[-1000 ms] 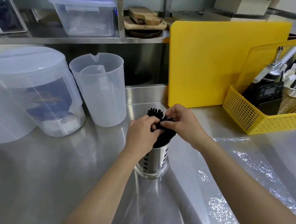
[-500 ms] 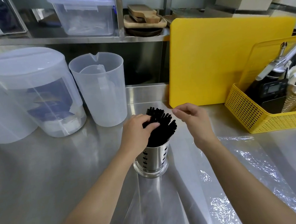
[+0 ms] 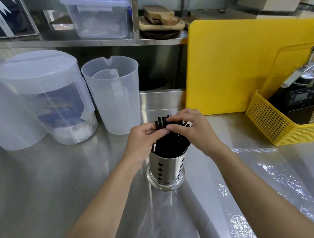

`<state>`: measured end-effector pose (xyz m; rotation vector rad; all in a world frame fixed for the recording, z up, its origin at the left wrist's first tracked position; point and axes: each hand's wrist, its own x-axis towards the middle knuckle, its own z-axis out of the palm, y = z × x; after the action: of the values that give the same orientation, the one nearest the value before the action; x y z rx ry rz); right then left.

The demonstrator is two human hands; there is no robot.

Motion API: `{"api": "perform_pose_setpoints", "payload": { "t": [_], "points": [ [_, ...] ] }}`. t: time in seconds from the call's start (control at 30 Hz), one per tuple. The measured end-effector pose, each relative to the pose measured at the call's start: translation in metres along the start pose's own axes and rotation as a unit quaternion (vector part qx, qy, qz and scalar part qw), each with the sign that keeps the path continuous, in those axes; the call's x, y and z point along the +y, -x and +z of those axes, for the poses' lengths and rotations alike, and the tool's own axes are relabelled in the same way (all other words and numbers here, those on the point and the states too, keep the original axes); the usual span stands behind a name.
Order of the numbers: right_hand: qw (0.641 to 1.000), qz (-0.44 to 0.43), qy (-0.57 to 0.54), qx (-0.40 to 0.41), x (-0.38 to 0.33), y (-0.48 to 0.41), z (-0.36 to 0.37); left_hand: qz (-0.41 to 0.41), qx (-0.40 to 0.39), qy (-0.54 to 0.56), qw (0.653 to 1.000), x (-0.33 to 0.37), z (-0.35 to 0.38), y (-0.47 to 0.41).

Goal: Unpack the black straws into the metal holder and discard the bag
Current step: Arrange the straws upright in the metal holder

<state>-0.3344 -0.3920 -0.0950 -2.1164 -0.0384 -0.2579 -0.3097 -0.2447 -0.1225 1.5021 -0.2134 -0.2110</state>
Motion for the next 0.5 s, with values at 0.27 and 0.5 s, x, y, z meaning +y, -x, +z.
{"api": "perform_pose_setpoints", "payload": {
  "t": [0.27,0.5],
  "points": [
    [0.999,-0.021,0.038,-0.033,-0.0060,-0.0040,0.0023,-0.003,-0.018,0.010,1.000,0.0006,-0.0007,0.0009],
    [0.996,0.001,-0.079,0.028,-0.0015,-0.0053,0.0012,-0.007,-0.006,0.019,1.000,-0.0027,-0.0003,0.0000]
  ]
}}
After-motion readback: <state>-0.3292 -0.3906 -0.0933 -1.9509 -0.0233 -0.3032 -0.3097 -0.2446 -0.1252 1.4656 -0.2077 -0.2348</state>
